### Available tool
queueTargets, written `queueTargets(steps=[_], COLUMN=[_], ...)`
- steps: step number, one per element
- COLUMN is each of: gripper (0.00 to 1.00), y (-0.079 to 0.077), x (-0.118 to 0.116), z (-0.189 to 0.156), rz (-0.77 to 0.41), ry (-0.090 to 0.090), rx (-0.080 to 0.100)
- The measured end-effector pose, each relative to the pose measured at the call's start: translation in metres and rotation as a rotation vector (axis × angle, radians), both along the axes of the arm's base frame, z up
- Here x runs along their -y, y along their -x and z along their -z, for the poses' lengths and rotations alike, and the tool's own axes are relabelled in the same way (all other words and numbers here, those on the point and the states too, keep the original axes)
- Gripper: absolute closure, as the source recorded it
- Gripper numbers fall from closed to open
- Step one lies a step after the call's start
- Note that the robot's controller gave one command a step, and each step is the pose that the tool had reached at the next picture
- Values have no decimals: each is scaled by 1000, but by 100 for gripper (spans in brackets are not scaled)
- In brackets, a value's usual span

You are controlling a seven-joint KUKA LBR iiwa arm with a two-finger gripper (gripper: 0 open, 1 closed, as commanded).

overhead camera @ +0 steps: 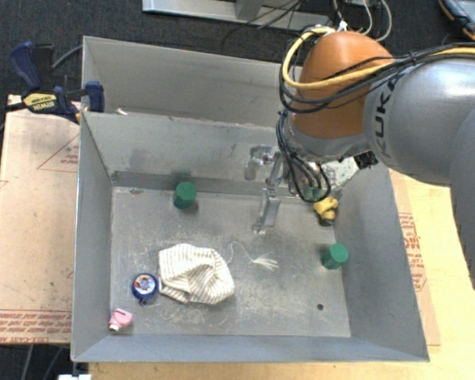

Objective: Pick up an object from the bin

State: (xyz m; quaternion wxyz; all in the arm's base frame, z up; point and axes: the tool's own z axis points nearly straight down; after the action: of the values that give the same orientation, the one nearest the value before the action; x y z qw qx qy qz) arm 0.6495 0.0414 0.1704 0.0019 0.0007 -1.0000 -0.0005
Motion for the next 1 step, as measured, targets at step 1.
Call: queueTargets(steps=[1], gripper=[0], y=[-1], x=[0], z=[-5], rz=[2], ry=[0], rx=[6])
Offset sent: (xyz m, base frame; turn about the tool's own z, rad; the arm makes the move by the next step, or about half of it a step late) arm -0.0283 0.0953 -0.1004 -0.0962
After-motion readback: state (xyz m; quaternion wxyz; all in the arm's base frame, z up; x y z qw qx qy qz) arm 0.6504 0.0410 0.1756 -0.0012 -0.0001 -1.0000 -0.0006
